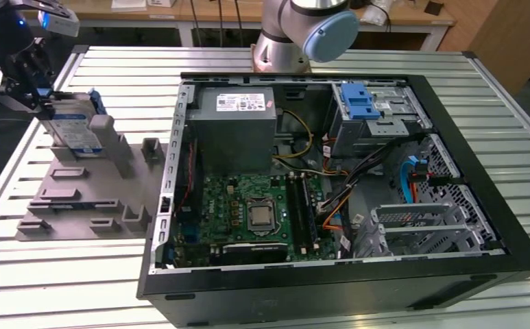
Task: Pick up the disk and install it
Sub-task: 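Pick up the disk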
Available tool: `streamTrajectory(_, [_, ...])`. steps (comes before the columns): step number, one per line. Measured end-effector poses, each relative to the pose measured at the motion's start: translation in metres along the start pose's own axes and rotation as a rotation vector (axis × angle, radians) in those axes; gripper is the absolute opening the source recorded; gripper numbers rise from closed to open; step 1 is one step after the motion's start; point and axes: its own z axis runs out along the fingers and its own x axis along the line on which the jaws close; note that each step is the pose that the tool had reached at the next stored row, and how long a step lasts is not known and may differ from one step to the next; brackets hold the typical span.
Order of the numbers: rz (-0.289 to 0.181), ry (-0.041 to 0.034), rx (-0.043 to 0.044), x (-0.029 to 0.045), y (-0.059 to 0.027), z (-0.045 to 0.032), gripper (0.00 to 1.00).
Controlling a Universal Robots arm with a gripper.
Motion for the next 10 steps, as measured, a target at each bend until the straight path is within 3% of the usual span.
streamTrajectory(1, [0.000,0.0000,-0.0001,0.0000,0.0000,0.0000,0.44])
streamTrajectory(5, [-0.001,0.0000,-0.0001,0.0000,0.0000,0.0000,0.44])
streamTrajectory(10, [-0.001,0.0001,-0.0001,0.0000,0.0000,0.0000,0.36])
